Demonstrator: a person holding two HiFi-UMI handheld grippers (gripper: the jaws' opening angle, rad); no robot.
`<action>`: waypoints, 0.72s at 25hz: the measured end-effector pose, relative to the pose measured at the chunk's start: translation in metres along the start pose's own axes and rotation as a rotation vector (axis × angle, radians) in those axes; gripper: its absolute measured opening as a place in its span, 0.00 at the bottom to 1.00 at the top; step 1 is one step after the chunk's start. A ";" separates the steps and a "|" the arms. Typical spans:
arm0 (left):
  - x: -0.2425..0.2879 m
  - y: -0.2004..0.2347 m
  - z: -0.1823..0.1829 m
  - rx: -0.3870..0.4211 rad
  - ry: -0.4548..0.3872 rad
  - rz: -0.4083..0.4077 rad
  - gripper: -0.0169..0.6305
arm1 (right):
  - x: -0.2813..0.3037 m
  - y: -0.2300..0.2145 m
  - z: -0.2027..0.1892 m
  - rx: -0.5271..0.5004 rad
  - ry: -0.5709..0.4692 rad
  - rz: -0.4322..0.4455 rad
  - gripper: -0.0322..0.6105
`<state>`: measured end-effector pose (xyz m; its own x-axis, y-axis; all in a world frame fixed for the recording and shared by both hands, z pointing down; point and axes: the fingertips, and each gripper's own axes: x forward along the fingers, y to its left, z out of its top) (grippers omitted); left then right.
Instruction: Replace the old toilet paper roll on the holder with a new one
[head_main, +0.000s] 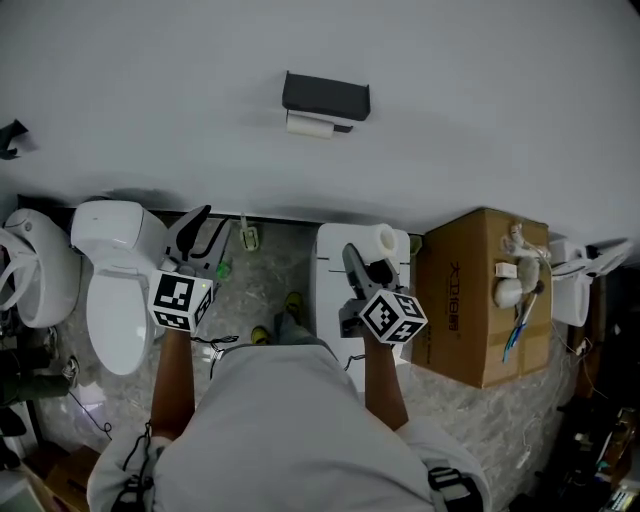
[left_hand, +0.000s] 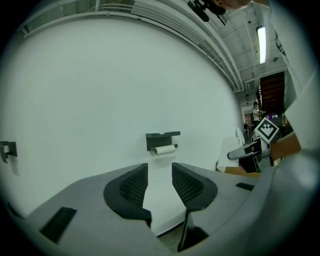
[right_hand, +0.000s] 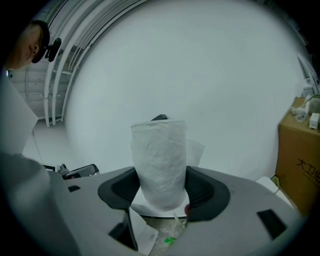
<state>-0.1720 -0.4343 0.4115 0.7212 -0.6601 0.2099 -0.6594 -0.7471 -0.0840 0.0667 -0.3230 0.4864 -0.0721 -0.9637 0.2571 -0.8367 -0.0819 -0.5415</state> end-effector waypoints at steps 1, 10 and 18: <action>0.011 0.001 0.002 0.008 0.006 -0.003 0.26 | 0.009 -0.005 0.007 0.005 -0.003 0.005 0.49; 0.122 -0.002 0.021 0.146 0.035 -0.021 0.26 | 0.082 -0.064 0.069 0.032 -0.040 0.037 0.49; 0.200 -0.025 0.030 0.356 0.093 -0.076 0.27 | 0.108 -0.110 0.097 0.062 -0.058 0.022 0.49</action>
<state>-0.0054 -0.5498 0.4266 0.7324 -0.6038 0.3147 -0.4774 -0.7849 -0.3949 0.2033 -0.4431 0.4958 -0.0569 -0.9785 0.1984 -0.7998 -0.0742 -0.5957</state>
